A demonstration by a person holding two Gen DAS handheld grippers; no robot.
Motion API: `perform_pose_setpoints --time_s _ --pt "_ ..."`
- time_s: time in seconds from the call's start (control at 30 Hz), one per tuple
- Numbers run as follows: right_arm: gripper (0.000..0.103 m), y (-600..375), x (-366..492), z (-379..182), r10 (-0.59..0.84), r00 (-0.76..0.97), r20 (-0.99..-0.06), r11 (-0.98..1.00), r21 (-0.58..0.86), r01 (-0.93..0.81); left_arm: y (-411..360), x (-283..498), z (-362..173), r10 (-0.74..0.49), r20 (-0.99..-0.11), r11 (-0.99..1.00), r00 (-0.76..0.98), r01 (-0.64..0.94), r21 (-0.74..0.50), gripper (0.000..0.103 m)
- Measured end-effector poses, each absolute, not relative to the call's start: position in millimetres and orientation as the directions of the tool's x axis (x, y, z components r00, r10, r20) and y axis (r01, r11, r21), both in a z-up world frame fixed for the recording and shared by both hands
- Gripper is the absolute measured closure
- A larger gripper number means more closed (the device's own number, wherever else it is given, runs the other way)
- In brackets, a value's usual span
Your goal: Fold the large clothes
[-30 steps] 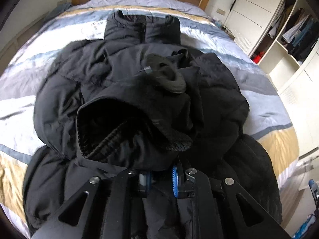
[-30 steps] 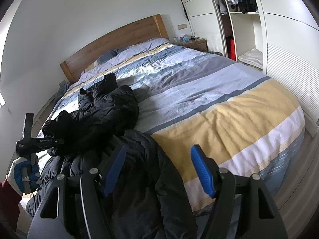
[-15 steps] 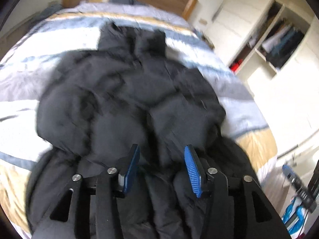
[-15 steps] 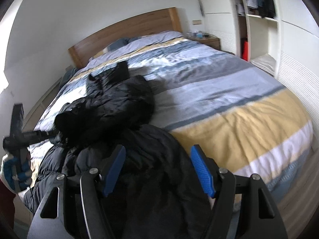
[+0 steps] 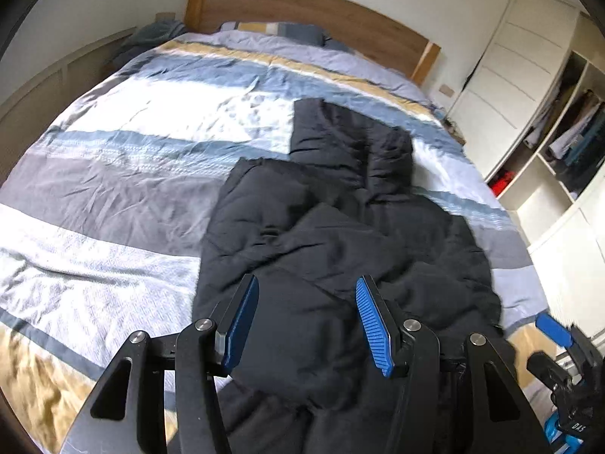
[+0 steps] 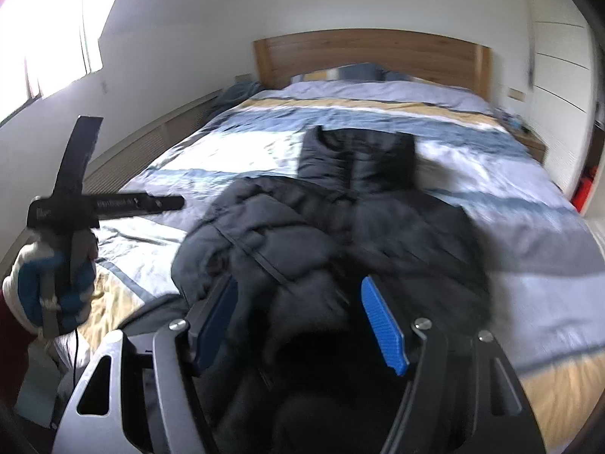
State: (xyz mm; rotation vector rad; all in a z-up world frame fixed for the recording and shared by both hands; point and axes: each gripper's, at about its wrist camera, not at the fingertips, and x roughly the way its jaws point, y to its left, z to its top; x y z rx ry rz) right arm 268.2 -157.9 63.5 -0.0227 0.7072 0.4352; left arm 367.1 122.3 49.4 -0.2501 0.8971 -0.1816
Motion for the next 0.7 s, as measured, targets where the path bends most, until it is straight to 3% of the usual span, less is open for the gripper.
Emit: perform_pose_setpoints --time_s 0.27,0.5,0.7 --pt "0.035 -113 340 9 0.328 0.617 -0.716 0.909 0.06 -0.413 120 408 -9 -0.254 -0.797 0.959 0.548 0.038 -0.279 0.05" --pt "0.035 -120 371 -52 0.288 0.568 -0.771 0.914 0.045 -0.402 98 432 -61 -0.189 -0.842 0.98 0.505 0.039 -0.196 0.047" --pt "0.037 -123 372 -58 0.292 0.543 -0.787 0.9 0.035 -0.434 95 429 -60 -0.164 -0.853 0.985 0.496 0.042 -0.165 0.046"
